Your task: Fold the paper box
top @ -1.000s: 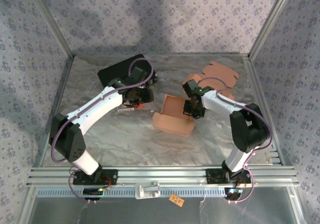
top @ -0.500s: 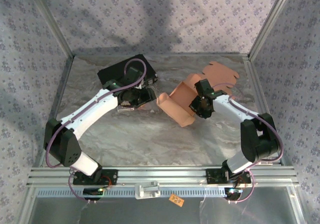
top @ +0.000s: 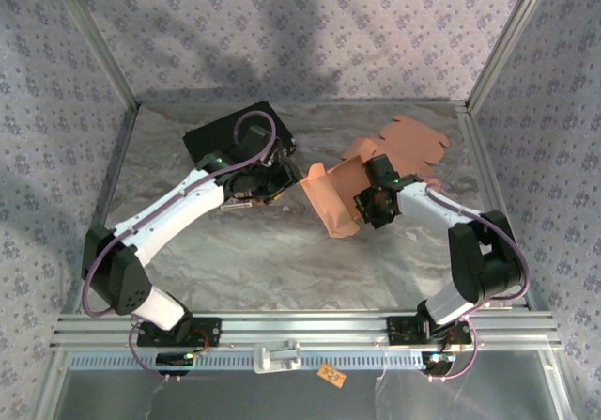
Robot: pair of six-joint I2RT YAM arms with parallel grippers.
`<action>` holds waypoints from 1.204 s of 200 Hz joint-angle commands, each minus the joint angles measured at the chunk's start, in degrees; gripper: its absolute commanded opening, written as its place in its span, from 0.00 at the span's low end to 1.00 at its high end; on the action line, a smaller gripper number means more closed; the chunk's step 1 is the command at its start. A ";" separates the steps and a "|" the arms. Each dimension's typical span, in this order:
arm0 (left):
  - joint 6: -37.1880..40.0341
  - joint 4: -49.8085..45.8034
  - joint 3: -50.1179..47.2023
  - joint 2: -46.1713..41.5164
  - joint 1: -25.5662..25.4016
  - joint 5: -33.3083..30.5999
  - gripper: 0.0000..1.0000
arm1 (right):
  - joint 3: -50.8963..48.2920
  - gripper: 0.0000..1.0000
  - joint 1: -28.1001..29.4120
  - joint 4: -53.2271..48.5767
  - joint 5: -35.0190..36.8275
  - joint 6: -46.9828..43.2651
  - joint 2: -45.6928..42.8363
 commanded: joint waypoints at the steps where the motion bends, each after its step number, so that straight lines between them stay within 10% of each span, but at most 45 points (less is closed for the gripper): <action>1: 0.24 -2.87 3.45 -5.77 0.42 -5.10 0.64 | 3.32 0.00 0.77 -5.51 -2.53 6.87 2.24; 36: 2.67 -4.54 2.58 -8.54 4.55 -5.07 0.73 | 5.52 0.00 3.27 -11.47 -7.21 14.69 4.35; 103: -2.22 13.53 -19.45 -6.34 7.18 8.47 0.34 | 3.72 0.00 7.19 -5.37 -13.24 24.25 8.83; 150: -3.30 28.13 -21.85 1.74 3.77 10.00 0.33 | 1.40 0.01 9.53 1.76 -15.45 27.64 10.66; 241: -0.99 29.45 -14.61 9.19 2.59 10.22 0.34 | 3.51 0.65 9.11 -2.38 -14.31 22.82 2.33</action>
